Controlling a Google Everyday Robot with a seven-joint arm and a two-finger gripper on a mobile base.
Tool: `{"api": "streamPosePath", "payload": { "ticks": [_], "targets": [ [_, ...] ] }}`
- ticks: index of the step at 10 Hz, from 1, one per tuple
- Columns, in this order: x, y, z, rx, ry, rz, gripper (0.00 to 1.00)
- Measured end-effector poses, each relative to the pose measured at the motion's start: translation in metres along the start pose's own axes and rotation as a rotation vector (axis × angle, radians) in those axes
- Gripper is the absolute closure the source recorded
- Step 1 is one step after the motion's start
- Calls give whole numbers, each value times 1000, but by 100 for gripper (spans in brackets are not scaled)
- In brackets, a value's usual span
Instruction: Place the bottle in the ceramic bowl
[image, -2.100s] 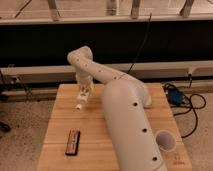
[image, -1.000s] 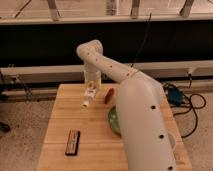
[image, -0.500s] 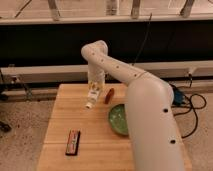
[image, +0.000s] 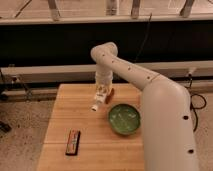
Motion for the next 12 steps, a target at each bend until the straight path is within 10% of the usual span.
{"api": "streamPosePath", "payload": {
  "ticks": [12],
  "targets": [
    [-11,105,-4,30,-56,106,100]
  ]
}}
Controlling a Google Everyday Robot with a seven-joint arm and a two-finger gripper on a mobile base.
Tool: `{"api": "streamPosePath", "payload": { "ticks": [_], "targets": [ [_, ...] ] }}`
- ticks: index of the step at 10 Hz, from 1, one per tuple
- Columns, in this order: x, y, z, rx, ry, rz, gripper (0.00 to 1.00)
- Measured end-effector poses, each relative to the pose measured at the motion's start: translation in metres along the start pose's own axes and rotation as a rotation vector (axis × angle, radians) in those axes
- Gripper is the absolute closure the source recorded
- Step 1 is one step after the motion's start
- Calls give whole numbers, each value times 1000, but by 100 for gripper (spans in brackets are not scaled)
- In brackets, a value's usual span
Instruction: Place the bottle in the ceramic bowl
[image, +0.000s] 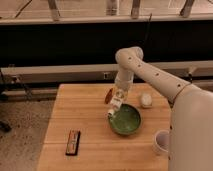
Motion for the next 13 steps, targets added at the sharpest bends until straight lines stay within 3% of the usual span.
{"api": "streamPosePath", "payload": {
  "ticks": [4,13],
  "targets": [
    [-2,28,5,8,-19,29,100],
    [-7,39,18,11,-41,55,100]
  ]
}}
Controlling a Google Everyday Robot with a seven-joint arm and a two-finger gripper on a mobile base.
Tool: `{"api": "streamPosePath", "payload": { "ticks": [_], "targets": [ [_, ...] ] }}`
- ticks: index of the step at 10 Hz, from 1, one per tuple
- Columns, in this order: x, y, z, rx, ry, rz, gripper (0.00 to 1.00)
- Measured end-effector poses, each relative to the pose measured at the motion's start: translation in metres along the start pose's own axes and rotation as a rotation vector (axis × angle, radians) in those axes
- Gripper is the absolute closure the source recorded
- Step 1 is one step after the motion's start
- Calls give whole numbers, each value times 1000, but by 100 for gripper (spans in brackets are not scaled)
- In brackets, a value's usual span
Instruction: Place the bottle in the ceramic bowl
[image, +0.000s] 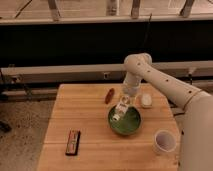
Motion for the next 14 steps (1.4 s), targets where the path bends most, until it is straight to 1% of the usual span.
{"api": "streamPosePath", "payload": {
  "ticks": [5,6,7,8,10,11,12,14],
  "targets": [
    [1,6,6,-1,-11,0,100],
    [1,7,8,-1,-14,-1,99],
    [1,8,9,-1,-17,-2,92],
    [2,9,10,0,-19,-3,89],
    [3,11,13,-1,-23,-2,89],
    [3,11,14,-1,-25,-2,85],
    [3,11,15,-1,-26,-3,79],
    [4,12,17,-2,-29,-5,56]
  ]
}}
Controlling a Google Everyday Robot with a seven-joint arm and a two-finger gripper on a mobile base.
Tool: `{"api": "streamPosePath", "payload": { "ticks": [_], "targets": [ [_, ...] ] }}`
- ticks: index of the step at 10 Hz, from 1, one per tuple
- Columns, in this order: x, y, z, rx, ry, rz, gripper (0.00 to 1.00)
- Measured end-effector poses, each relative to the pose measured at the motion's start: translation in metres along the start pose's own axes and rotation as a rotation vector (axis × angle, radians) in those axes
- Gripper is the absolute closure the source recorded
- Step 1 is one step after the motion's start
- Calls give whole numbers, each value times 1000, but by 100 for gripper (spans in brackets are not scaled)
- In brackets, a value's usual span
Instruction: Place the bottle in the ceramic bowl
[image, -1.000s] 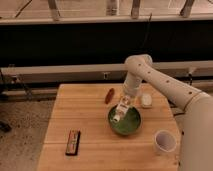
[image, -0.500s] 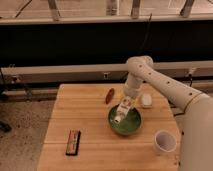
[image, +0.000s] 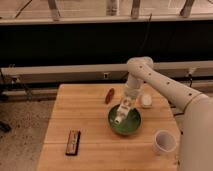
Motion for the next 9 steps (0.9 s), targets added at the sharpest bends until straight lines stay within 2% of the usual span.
{"api": "streamPosePath", "payload": {
  "ticks": [1,3,4,9],
  "targets": [
    [1,1,1,0,-1,1,48],
    [1,2,2,-1,-3,1,26],
    [2,2,3,0,-4,1,21],
    [3,3,6,0,-7,-1,20]
  ]
}}
